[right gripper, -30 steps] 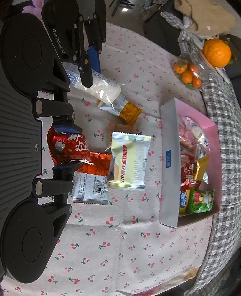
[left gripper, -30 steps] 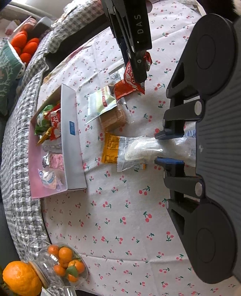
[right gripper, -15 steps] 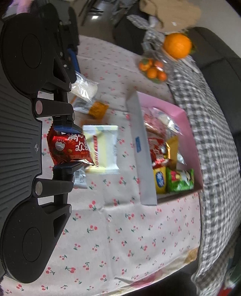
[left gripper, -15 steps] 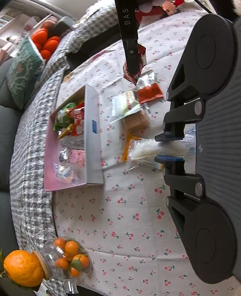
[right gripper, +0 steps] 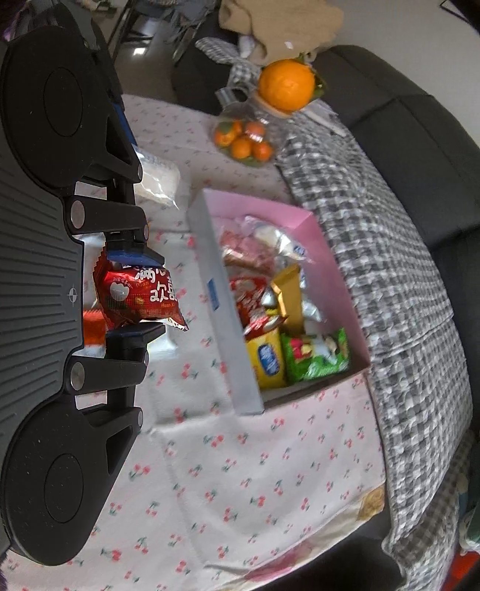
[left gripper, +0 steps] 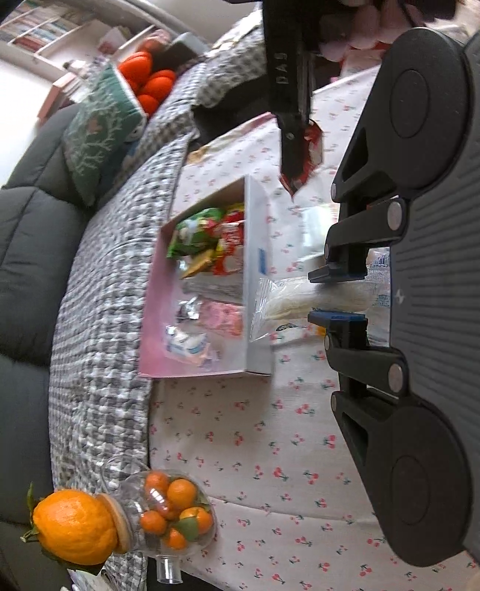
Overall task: Organize snacks
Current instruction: 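Carry the bread packet and red candy over the pink box with both grippers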
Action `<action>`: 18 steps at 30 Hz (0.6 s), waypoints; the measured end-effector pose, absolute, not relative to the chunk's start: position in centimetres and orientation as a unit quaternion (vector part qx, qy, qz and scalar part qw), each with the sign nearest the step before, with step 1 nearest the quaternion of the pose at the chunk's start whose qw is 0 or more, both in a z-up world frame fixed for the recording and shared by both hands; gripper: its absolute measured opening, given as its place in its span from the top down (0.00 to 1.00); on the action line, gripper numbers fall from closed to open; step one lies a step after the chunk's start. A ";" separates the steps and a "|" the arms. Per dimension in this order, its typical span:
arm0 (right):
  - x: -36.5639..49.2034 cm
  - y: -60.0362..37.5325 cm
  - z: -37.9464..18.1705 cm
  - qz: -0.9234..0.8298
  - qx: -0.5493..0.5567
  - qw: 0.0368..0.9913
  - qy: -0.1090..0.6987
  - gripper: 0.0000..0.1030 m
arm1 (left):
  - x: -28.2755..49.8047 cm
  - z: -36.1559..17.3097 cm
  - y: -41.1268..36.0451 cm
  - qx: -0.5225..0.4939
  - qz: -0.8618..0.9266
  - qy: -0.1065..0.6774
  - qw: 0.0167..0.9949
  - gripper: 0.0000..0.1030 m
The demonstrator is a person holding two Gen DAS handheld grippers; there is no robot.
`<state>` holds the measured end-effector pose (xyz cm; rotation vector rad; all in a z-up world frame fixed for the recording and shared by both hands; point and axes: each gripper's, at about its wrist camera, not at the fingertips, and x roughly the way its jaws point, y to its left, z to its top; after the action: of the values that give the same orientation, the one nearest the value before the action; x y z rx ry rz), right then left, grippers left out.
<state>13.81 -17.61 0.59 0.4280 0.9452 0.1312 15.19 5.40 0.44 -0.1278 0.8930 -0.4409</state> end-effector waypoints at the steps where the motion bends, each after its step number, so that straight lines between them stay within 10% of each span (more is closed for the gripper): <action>1: 14.1 -17.5 0.7 0.063 0.207 0.867 0.449 0.70 | 15.5 0.6 5.3 -0.067 -0.208 0.426 0.878 0.87; 18: 19.5 -21.1 -0.1 0.034 0.305 0.875 0.373 0.70 | 21.4 0.9 3.1 -0.077 -0.172 0.395 0.899 0.87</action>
<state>19.52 -21.09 -0.08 0.6373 0.7795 0.0719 21.43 3.11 0.86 -0.1587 0.8168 -0.3556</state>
